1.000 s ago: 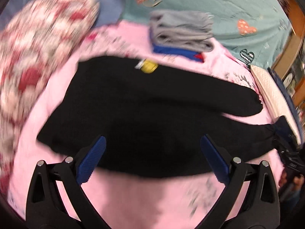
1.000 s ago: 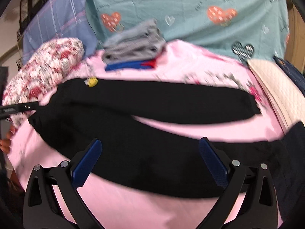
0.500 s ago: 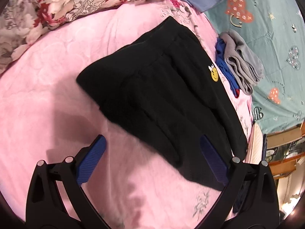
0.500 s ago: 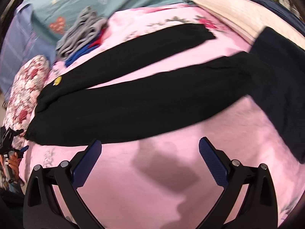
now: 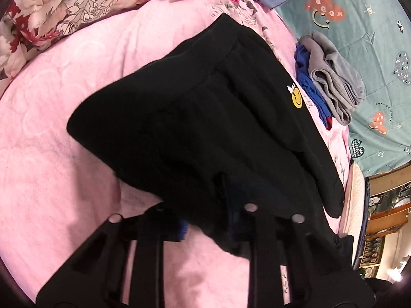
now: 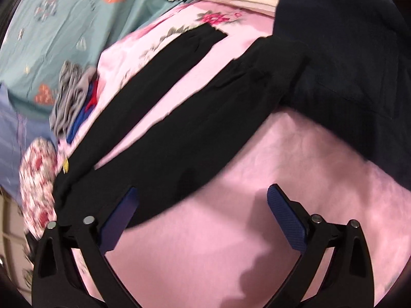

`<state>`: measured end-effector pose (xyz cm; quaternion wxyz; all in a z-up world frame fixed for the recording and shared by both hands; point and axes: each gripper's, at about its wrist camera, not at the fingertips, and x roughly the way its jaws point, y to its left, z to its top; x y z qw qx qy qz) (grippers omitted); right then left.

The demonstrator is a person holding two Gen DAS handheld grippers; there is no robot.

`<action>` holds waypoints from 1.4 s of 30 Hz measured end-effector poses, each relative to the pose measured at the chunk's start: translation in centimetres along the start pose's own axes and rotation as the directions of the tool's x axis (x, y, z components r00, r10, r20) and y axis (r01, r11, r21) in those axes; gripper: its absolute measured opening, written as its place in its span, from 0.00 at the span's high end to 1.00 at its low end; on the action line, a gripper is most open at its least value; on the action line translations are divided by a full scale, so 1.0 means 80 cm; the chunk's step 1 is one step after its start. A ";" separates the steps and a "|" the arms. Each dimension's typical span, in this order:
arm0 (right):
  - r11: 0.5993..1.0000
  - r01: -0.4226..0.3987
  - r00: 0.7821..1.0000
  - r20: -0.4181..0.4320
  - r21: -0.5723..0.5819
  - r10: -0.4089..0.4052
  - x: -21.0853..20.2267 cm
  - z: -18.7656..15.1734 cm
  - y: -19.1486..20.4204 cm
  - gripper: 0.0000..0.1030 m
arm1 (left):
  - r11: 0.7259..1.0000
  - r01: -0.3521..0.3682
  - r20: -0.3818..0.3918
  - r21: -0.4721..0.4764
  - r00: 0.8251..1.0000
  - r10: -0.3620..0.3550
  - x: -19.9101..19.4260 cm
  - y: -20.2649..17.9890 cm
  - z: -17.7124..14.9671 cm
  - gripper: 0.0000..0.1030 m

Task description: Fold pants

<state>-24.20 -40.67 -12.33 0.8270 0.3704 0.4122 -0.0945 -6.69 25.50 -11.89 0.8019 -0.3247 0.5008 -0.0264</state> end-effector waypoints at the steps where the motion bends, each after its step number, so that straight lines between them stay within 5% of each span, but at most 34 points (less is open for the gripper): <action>1: 1.000 -0.004 1.000 0.007 0.010 0.004 0.003 0.006 -0.002 0.04 | 1.000 -0.005 0.002 0.004 1.000 0.005 0.000 0.000 -0.001 0.85; 3: 1.000 -0.019 1.000 0.014 0.017 0.019 0.007 0.015 -0.003 0.15 | 1.000 -0.011 0.010 0.014 1.000 0.011 0.000 -0.002 -0.001 0.87; 5: 0.996 -0.077 0.997 -0.011 0.046 0.078 0.018 0.020 -0.010 0.59 | 0.999 -0.016 0.023 0.029 1.000 0.015 -0.003 -0.006 -0.001 0.89; 7: 0.993 -0.100 0.994 -0.039 0.070 0.103 0.030 0.022 -0.014 0.88 | 0.999 -0.016 0.039 0.047 0.999 0.015 -0.007 -0.010 -0.001 0.90; 8: 0.993 -0.097 0.994 -0.044 0.072 0.101 0.033 0.021 -0.016 0.93 | 0.999 -0.016 0.047 0.052 0.999 0.014 -0.010 -0.011 -0.001 0.91; 20: 0.978 -0.207 0.977 0.052 -0.016 0.207 -0.051 0.018 0.008 0.97 | 0.996 0.074 0.182 0.053 0.980 -0.082 -0.093 -0.025 0.007 0.93; 28: 0.976 -0.213 0.976 0.036 -0.049 0.215 -0.097 -0.021 0.009 0.97 | 0.998 0.043 0.160 0.050 0.986 -0.050 -0.117 0.008 -0.020 0.93; 32: 0.990 -0.140 0.989 -0.043 -0.034 0.138 -0.078 -0.047 -0.006 0.97 | 0.996 -0.051 0.105 0.077 0.994 0.043 -0.084 0.022 -0.033 0.92; 36: 0.997 -0.064 0.988 -0.143 -0.038 0.058 -0.069 -0.056 -0.014 0.80 | 0.977 -0.164 0.061 0.135 0.986 0.157 -0.068 0.034 -0.047 0.74; 38: 0.995 -0.068 0.992 -0.110 -0.075 0.059 -0.094 -0.047 -0.003 0.75 | 0.967 -0.200 0.090 0.156 0.978 0.188 -0.084 0.043 -0.052 0.50; 42: 0.976 -0.044 0.999 0.019 -0.215 0.049 -0.133 -0.006 0.045 0.48 | 0.941 -0.296 0.190 0.166 0.946 0.264 -0.124 0.049 -0.049 0.45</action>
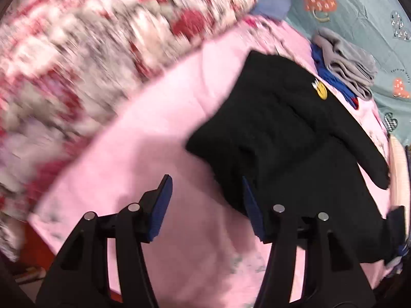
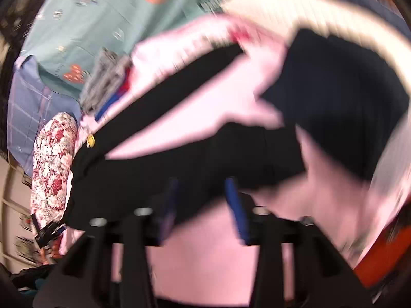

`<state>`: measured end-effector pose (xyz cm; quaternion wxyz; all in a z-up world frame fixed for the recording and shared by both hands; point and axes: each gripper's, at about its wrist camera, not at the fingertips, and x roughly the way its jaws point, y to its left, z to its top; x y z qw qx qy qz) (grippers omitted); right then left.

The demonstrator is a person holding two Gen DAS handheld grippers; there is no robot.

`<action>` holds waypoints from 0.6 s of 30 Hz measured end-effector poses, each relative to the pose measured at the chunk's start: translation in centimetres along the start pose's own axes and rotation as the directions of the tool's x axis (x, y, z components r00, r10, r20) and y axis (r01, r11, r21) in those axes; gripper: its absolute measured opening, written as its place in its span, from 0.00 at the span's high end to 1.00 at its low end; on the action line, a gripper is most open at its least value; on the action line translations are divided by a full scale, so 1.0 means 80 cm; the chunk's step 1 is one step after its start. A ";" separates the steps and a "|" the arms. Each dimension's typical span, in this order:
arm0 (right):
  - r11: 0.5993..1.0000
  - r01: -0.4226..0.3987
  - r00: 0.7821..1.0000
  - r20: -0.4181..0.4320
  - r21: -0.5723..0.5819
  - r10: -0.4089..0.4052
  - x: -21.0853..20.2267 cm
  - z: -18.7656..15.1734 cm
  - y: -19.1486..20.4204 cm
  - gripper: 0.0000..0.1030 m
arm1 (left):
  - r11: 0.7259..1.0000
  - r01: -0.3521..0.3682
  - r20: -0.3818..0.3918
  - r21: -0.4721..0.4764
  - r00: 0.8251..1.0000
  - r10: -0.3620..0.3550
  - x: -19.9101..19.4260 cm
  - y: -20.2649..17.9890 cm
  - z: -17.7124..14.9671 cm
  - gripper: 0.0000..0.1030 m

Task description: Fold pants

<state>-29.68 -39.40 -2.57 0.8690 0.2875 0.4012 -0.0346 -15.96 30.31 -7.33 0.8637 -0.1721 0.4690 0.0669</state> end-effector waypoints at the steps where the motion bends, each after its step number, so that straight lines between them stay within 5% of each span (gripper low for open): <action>1: 0.999 0.002 1.000 0.029 -0.033 -0.001 0.001 0.017 0.009 0.48 | 1.000 -0.008 0.020 -0.004 1.000 0.008 -0.006 0.000 0.007 0.45; 5: 0.998 -0.036 0.998 0.050 -0.042 0.038 0.059 0.098 0.026 0.48 | 1.000 -0.016 0.039 0.027 0.999 0.015 -0.010 -0.027 0.040 0.40; 8: 0.999 0.019 1.000 0.003 0.045 -0.019 0.152 0.158 0.000 0.48 | 0.995 -0.039 0.020 0.091 0.999 0.038 0.000 -0.064 0.059 0.39; 14: 0.966 0.100 0.994 -0.066 0.238 -0.087 0.251 0.210 -0.070 0.48 | 0.985 -0.058 0.009 0.161 0.998 0.057 0.019 -0.109 0.086 0.38; 18: 0.964 0.099 0.995 -0.042 0.247 -0.092 0.275 0.222 -0.083 0.50 | 0.981 -0.067 -0.004 0.182 0.998 0.069 0.043 -0.139 0.106 0.38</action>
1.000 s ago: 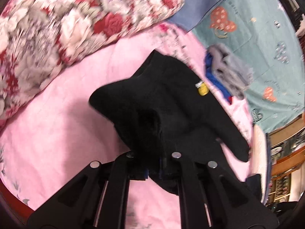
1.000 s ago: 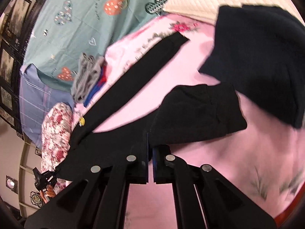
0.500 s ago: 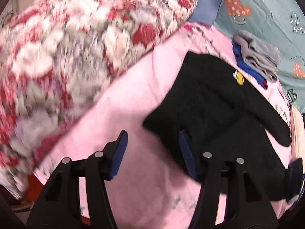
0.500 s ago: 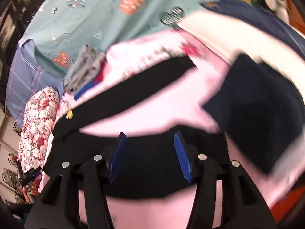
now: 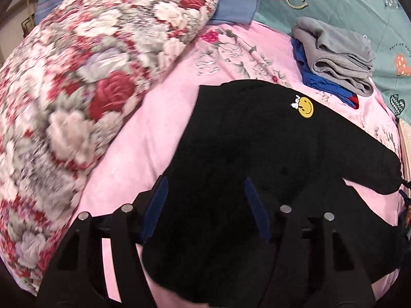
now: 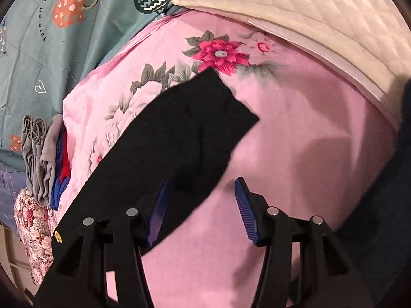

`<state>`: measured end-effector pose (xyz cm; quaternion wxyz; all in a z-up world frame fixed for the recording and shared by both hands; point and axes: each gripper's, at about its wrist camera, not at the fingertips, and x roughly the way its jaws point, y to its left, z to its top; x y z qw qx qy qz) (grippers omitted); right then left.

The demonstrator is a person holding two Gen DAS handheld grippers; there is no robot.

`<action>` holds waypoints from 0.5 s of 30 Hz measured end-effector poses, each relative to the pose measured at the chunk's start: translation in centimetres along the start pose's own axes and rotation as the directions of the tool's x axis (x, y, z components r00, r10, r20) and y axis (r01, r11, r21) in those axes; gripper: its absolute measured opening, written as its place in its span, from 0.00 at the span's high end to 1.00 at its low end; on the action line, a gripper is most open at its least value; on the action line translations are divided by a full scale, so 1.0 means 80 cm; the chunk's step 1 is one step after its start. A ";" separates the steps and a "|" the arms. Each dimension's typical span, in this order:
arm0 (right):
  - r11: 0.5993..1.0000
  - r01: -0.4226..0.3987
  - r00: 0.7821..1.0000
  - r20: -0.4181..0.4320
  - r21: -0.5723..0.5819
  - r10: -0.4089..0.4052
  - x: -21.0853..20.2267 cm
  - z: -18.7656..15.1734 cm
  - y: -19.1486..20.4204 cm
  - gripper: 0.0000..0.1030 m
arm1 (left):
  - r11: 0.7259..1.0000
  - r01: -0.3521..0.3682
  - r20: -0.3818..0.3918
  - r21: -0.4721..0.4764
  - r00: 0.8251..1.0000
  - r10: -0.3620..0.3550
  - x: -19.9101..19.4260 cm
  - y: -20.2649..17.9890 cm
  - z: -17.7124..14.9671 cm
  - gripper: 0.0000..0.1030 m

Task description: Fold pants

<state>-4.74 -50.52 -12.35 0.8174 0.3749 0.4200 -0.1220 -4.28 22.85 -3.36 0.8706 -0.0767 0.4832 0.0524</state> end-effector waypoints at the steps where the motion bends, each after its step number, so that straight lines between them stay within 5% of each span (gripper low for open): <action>1: 1.000 -0.012 1.000 0.008 -0.016 0.012 0.003 0.002 0.002 0.69 | 1.000 -0.002 -0.006 0.008 1.000 0.002 0.008 -0.008 0.007 0.37; 2: 0.999 -0.033 0.999 -0.008 -0.024 0.033 0.007 0.004 0.004 0.90 | 1.000 -0.002 -0.009 0.013 1.000 0.002 0.013 -0.014 0.011 0.37; 3: 0.999 -0.041 0.999 -0.019 -0.024 0.041 0.008 0.007 0.005 0.96 | 1.000 -0.001 -0.011 0.017 1.000 0.002 0.019 -0.019 0.015 0.37; 8: 0.998 -0.043 0.994 0.101 -0.035 0.047 -0.035 0.032 0.005 0.99 | 1.000 0.019 -0.019 0.014 1.000 -0.019 0.043 -0.032 0.041 0.37; 12: 0.973 0.202 0.978 0.075 -0.113 -0.194 -0.025 0.028 -0.001 0.96 | 1.000 0.021 -0.026 -0.003 0.999 -0.021 0.059 -0.029 0.067 0.34; 15: 0.968 0.168 0.978 0.158 -0.186 -0.140 -0.055 0.016 0.012 0.91 | 0.999 0.031 -0.025 -0.025 0.999 -0.031 0.069 -0.015 0.092 0.29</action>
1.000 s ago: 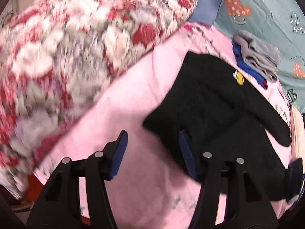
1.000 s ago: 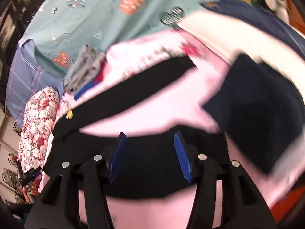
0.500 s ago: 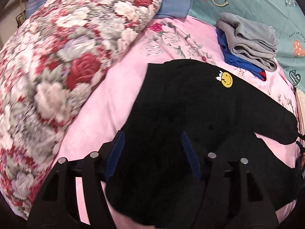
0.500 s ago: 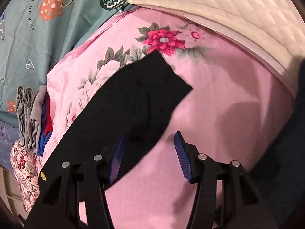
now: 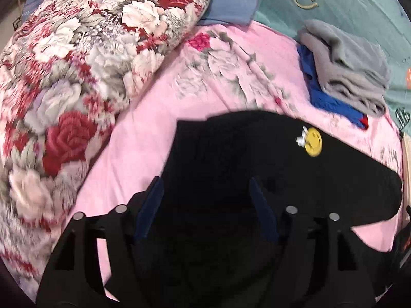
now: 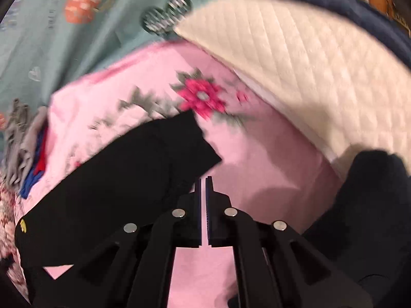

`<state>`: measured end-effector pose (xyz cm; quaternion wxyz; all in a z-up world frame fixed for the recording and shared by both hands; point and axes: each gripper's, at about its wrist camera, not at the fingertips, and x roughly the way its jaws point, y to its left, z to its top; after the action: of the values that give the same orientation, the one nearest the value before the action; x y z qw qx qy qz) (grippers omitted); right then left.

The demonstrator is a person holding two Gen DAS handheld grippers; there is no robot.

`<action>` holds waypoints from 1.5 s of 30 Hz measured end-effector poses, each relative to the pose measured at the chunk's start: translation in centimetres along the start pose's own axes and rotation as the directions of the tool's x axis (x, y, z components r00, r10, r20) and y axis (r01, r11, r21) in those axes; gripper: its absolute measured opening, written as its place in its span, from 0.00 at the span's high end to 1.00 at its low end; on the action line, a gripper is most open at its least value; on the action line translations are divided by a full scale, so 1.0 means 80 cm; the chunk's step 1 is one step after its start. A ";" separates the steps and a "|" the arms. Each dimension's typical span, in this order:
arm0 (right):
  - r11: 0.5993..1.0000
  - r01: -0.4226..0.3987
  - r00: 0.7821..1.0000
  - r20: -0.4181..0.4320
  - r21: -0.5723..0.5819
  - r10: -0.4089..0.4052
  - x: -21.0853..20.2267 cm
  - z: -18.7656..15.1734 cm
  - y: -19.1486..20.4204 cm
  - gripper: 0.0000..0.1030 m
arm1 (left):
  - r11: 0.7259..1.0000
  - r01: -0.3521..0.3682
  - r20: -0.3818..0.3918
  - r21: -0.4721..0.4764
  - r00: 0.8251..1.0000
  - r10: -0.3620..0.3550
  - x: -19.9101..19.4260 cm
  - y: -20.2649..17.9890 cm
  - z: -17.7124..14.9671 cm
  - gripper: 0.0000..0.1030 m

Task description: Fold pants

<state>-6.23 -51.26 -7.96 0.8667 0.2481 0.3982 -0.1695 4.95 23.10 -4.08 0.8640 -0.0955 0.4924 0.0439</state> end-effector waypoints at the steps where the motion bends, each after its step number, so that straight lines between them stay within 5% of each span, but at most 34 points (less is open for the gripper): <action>1: 0.999 -0.029 0.999 0.017 -0.027 0.030 -0.015 0.000 0.010 0.78 | 1.000 0.003 0.001 -0.027 1.000 -0.003 0.005 0.008 0.012 0.29; 6: 0.974 -0.110 0.993 0.022 -0.199 0.116 -0.051 -0.006 0.098 0.72 | 0.993 0.071 -0.051 -0.096 0.996 -0.077 0.041 0.032 0.041 0.25; 9: 0.945 -0.200 0.979 -0.018 -0.260 0.202 -0.050 -0.013 0.163 0.70 | 0.976 0.138 -0.127 -0.169 0.979 -0.160 0.069 0.044 0.044 0.25; 12: 0.906 -0.246 0.969 -0.057 -0.343 0.241 -0.045 -0.028 0.222 0.59 | 0.969 0.166 -0.147 -0.182 0.970 -0.194 0.086 0.044 0.049 0.27; 13: 0.888 -0.262 0.965 -0.074 -0.377 0.253 -0.041 -0.034 0.244 0.58 | 0.968 0.170 -0.140 -0.183 0.970 -0.197 0.089 0.044 0.052 0.29; 15: 0.855 -0.295 0.955 -0.119 -0.427 0.271 -0.031 -0.045 0.281 0.58 | 0.960 0.198 -0.124 -0.196 0.967 -0.225 0.093 0.043 0.063 0.59; 16: 0.841 -0.310 0.951 -0.138 -0.444 0.277 -0.029 -0.051 0.297 0.57 | 0.959 0.199 -0.122 -0.201 0.967 -0.226 0.093 0.041 0.068 0.66; 18: 0.815 -0.327 0.945 -0.160 -0.478 0.285 -0.022 -0.059 0.324 0.57 | 0.956 0.204 -0.051 -0.210 0.974 -0.219 0.080 0.040 0.081 0.70; 21: 0.778 -0.335 0.942 -0.191 -0.532 0.275 -0.007 -0.065 0.362 0.56 | 0.934 0.282 0.071 -0.219 0.959 -0.273 0.052 0.045 0.095 0.73; 23: 0.744 -0.334 0.942 -0.204 -0.579 0.265 0.005 -0.066 0.384 0.54 | 0.953 0.226 0.049 -0.201 0.974 -0.220 0.056 0.043 0.100 0.73; 27: 0.601 -0.293 0.956 -0.231 -0.744 0.180 0.042 -0.077 0.436 0.50 | 0.986 0.087 -0.087 -0.139 0.991 -0.100 0.096 0.036 0.085 0.72; 30: 0.501 -0.294 0.956 -0.252 -0.814 0.152 0.066 -0.085 0.471 0.50 | 0.992 0.079 -0.046 -0.100 0.995 -0.084 0.092 0.030 0.084 0.68; 34: 0.362 -0.362 0.932 -0.339 -0.859 0.127 0.098 -0.104 0.518 0.50 | 0.989 0.106 -0.010 -0.102 0.994 -0.108 0.088 0.022 0.101 0.68; 38: 0.297 -0.453 0.891 -0.433 -0.841 0.135 0.116 -0.114 0.545 0.51 | 0.981 0.156 0.032 -0.114 0.988 -0.154 0.080 0.029 0.100 0.68; 40: 0.253 -0.480 0.877 -0.471 -0.840 0.101 0.125 -0.121 0.553 0.65 | 0.978 0.174 0.045 -0.115 0.984 -0.170 0.078 0.033 0.096 0.68; 44: 0.175 -0.506 0.862 -0.501 -0.844 0.077 0.120 -0.130 0.563 0.77 | 0.965 0.233 0.088 -0.123 0.971 -0.223 0.070 0.046 0.085 0.68; 45: 0.163 -0.511 0.859 -0.507 -0.844 0.069 0.119 -0.131 0.564 0.88 | 0.964 0.239 0.097 -0.119 0.969 -0.229 0.067 0.046 0.083 0.68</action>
<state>15.55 -9.25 -7.89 0.7570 -0.2424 0.5065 0.3341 12.66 28.01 -5.82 0.8746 -0.2071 0.4378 -0.0227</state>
